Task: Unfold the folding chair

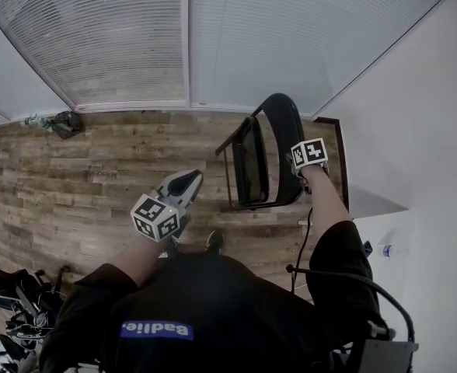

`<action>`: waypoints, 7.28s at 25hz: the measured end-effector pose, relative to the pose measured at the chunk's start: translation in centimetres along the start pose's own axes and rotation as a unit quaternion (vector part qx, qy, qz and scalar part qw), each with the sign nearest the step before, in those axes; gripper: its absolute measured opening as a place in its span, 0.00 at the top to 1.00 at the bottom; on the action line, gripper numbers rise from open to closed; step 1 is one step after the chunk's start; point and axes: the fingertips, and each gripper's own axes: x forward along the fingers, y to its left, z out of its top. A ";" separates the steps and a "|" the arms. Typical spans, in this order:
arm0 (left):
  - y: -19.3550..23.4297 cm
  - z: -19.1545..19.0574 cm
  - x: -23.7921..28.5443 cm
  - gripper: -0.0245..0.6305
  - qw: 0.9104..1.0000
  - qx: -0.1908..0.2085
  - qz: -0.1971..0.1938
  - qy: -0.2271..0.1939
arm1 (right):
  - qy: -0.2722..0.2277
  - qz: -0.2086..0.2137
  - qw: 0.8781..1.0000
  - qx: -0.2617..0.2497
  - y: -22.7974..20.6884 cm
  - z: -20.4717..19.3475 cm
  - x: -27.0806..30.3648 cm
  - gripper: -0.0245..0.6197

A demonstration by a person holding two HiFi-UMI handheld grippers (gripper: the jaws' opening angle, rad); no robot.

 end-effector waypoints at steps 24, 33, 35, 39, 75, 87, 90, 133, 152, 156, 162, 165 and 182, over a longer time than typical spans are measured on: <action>1.2 -6.2 9.8 0.84 0.995 -0.036 -0.025 0.084 | 0.000 -0.003 1.000 -0.001 0.5 0.7 -0.4 0.83; 2.0 -9.1 13.5 0.78 0.991 -0.063 -0.025 0.113 | 0.000 -0.006 1.000 -0.002 1.5 0.4 -0.4 0.83; 2.2 -9.9 14.3 0.77 0.990 -0.069 -0.025 0.122 | -0.001 -0.007 1.000 -0.003 1.7 0.4 -0.4 0.83; 2.3 -11.3 15.7 0.72 0.988 -0.075 -0.024 0.136 | -0.003 -0.007 1.000 -0.005 1.8 0.3 -0.5 0.83; 4.5 -24.8 28.3 0.55 0.954 -0.183 0.029 0.238 | -0.010 -0.004 1.000 -0.011 2.1 0.1 -1.1 0.82; 4.0 -27.7 30.9 0.55 0.941 -0.231 0.033 0.244 | -0.010 -0.003 1.000 -0.015 2.9 0.0 -1.3 0.82; 4.0 -28.1 31.3 0.56 0.939 -0.232 0.027 0.251 | -0.010 -0.004 1.000 -0.015 2.9 0.2 -1.3 0.82; 13.7 -27.0 17.9 0.73 0.921 -0.302 -0.027 0.243 | -0.012 0.026 1.000 -0.010 9.5 1.5 0.3 0.82; 24.1 -32.0 8.7 0.68 0.905 -0.346 0.035 0.245 | -0.022 0.076 0.997 0.017 10.7 0.3 3.8 0.82; 26.3 -33.2 7.1 0.67 0.903 -0.350 0.045 0.245 | -0.023 0.083 0.996 0.018 11.3 0.4 4.6 0.82; 29.9 -35.5 4.9 0.64 0.899 -0.364 0.058 0.238 | -0.026 0.100 0.994 0.025 11.6 0.1 6.3 0.82; 31.3 -36.7 3.9 0.63 0.896 -0.374 0.066 0.231 | -0.025 0.111 0.993 0.032 11.4 -0.3 7.0 0.82; 39.0 -43.4 0.1 0.60 0.894 -0.409 0.063 0.173 | -0.038 0.158 0.985 0.054 10.8 -1.9 11.8 0.83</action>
